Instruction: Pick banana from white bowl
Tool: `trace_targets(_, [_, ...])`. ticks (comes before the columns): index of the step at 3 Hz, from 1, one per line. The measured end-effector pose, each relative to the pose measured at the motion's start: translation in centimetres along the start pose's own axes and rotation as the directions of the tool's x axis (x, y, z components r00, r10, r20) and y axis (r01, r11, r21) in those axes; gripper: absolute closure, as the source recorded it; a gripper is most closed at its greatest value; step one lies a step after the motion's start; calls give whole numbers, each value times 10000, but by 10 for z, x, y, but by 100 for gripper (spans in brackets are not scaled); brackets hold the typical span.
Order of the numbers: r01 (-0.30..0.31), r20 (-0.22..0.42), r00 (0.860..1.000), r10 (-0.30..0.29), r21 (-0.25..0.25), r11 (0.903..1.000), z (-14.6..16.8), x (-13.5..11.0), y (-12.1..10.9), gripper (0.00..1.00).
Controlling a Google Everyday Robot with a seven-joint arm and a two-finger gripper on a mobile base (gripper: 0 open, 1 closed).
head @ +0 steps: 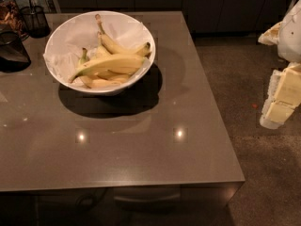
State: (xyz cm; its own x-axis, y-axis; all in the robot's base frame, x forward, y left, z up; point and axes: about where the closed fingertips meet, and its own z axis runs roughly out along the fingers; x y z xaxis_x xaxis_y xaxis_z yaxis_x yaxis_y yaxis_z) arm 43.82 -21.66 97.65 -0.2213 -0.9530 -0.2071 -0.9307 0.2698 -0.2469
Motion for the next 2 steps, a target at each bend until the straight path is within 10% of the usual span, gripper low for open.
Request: trace_targets(2, [-453,-412,9981,454,20,9990,8,-14,-15,0])
